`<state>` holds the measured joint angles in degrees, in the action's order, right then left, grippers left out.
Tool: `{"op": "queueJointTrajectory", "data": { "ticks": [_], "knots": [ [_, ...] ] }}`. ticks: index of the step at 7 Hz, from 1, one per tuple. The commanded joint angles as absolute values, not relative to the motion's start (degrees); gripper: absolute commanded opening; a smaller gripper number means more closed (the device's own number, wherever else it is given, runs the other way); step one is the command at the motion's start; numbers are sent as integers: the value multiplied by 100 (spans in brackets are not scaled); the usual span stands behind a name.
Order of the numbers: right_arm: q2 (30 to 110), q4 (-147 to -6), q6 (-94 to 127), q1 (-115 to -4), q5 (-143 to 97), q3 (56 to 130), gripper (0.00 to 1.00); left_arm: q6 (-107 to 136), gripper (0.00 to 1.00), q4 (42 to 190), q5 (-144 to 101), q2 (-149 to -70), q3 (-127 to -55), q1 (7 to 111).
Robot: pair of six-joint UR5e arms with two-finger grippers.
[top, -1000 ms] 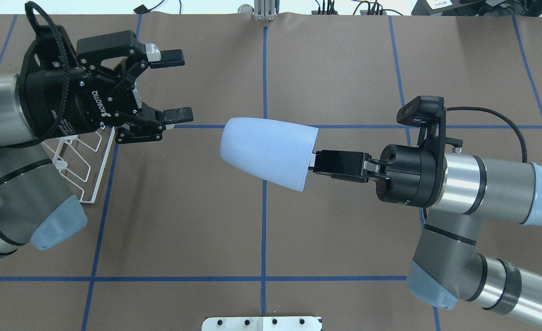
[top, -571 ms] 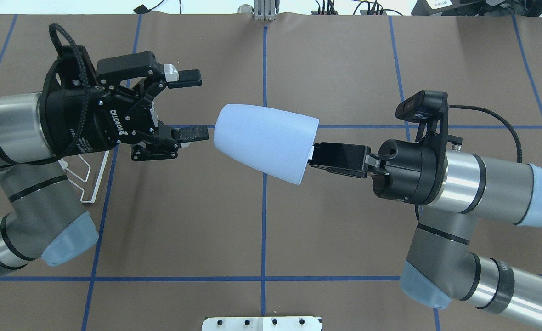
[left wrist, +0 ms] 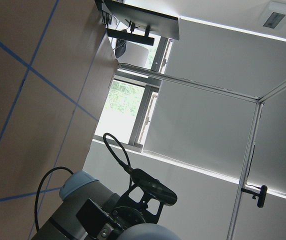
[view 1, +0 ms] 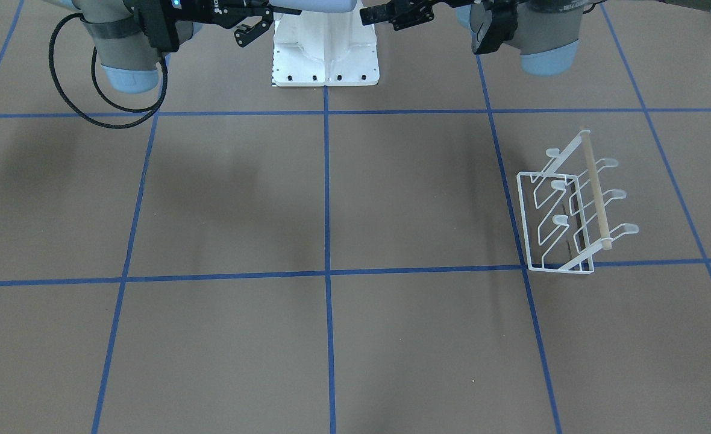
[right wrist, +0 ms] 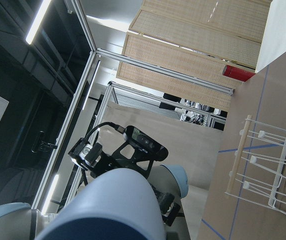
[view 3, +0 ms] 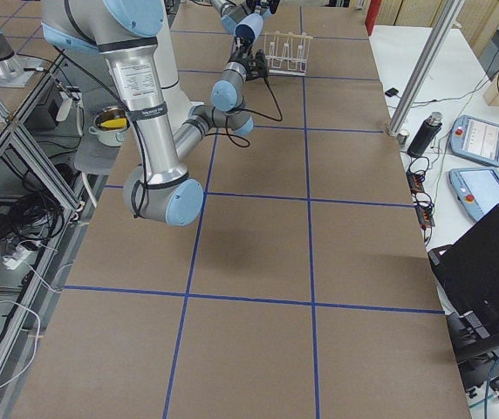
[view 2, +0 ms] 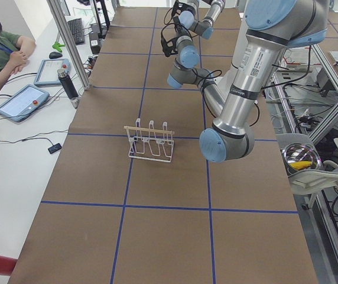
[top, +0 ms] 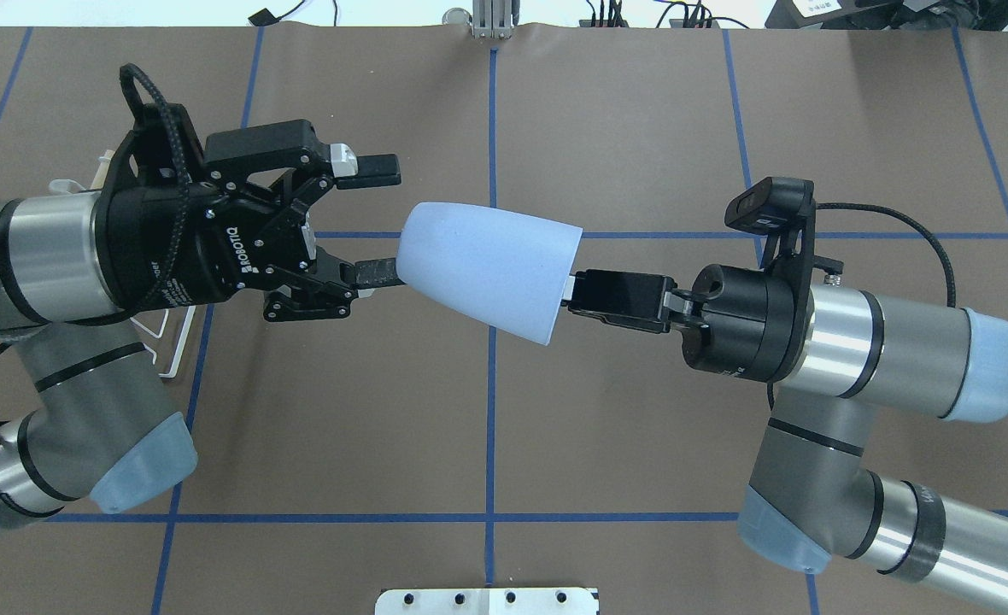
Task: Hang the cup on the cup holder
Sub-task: 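Move the left gripper onto the cup's closed end near the right gripper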
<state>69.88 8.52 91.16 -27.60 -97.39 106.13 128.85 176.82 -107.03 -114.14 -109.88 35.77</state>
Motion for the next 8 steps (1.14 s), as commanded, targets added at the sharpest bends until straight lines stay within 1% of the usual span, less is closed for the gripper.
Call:
{"op": "queueJointTrajectory", "data": {
  "ticks": [1,5,6,8],
  "knots": [
    [6987,853,9123,-2733,-9738,10608,0,12876,98,17666,-10688,-11469,-10978,3411],
    [6996,853,9114,-2689,-9738,10608,0,12876,98,17640,-10688,-11575,-10978,3314],
    [6996,853,9114,-2689,-9738,10608,0,12876,96,17640,-10688,-11584,-10978,3313],
    [7005,861,9114,-2637,-9747,10608,0,12867,83,17640,-10688,-11584,-10986,3296]
  ]
}}
